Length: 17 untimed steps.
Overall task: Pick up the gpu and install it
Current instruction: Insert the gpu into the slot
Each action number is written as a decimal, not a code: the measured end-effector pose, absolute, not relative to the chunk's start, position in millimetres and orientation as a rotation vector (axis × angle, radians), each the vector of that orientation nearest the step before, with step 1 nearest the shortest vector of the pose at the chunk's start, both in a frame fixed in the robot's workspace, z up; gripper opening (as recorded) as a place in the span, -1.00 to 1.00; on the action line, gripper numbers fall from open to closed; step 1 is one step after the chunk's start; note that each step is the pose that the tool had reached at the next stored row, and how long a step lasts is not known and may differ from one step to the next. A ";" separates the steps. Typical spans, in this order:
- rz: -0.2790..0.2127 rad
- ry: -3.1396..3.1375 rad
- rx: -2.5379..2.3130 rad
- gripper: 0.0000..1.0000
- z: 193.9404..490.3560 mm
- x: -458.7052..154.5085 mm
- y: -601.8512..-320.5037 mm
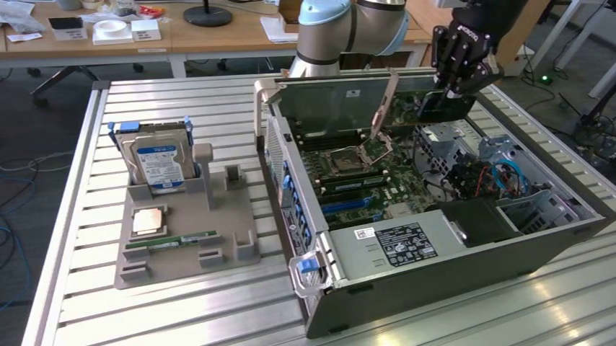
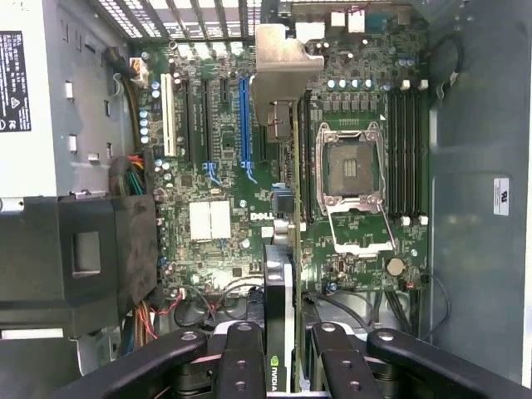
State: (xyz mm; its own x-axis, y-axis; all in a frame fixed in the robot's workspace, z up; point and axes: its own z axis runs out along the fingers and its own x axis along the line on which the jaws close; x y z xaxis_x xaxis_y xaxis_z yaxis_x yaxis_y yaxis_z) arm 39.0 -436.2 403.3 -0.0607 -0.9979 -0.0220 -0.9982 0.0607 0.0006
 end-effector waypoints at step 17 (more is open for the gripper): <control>0.024 2.276 -2.142 -0.47 395.4 39.0 -436.2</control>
State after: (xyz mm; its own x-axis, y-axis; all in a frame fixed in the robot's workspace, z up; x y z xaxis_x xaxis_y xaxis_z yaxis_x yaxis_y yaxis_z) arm 39.0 -436.2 395.4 -0.0608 -0.9979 -0.0222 -0.9981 0.0608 0.0005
